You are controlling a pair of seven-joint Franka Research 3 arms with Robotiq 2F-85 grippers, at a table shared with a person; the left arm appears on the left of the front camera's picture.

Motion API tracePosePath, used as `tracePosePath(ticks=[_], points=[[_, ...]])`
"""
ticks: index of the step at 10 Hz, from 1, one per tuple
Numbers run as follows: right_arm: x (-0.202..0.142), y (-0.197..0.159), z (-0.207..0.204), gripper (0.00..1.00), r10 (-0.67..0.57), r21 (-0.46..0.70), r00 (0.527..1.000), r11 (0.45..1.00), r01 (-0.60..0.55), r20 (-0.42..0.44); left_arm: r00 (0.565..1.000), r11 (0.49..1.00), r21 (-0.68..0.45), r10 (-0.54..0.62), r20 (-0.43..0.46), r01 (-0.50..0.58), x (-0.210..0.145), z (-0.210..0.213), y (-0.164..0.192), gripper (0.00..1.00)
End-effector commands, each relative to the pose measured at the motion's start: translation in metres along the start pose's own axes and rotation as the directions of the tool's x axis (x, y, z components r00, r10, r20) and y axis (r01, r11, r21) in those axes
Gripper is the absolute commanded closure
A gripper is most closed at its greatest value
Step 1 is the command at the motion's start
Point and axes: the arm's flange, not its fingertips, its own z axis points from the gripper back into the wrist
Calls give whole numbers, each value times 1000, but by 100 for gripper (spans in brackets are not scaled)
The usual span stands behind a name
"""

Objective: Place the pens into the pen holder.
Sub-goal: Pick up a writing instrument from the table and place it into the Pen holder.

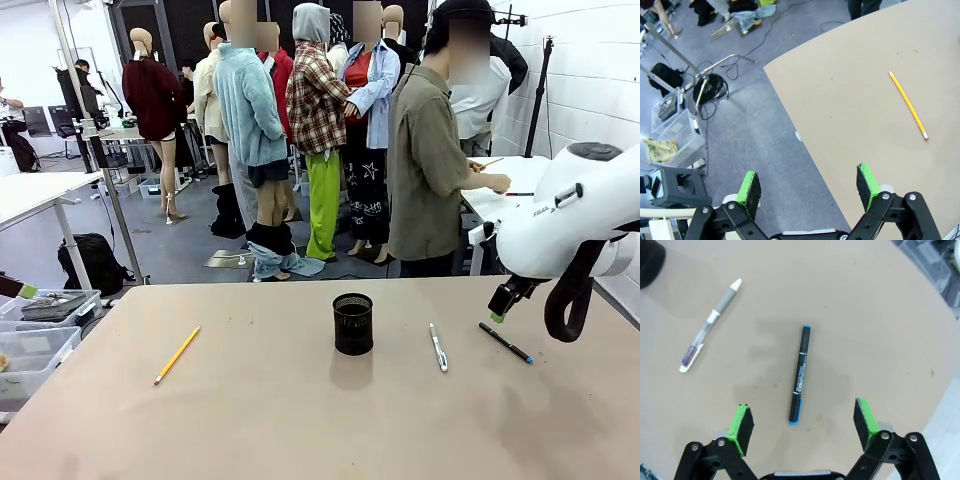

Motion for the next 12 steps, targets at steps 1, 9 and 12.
tracePosePath(ticks=[1,9,12], points=[[9,-7,-19,0,-23,3,997,1000,23,-67,1000,1000,1,10,-4,-10,0,0,0,0],[4,-18,-78,0,-24,134,994,990,38,-104,1000,1000,1,10,-4,-10,0,0,0,0],[1,-21,-90,0,-51,136,989,988,70,-140,1000,1000,1,10,-4,-10,0,0,0,0]])
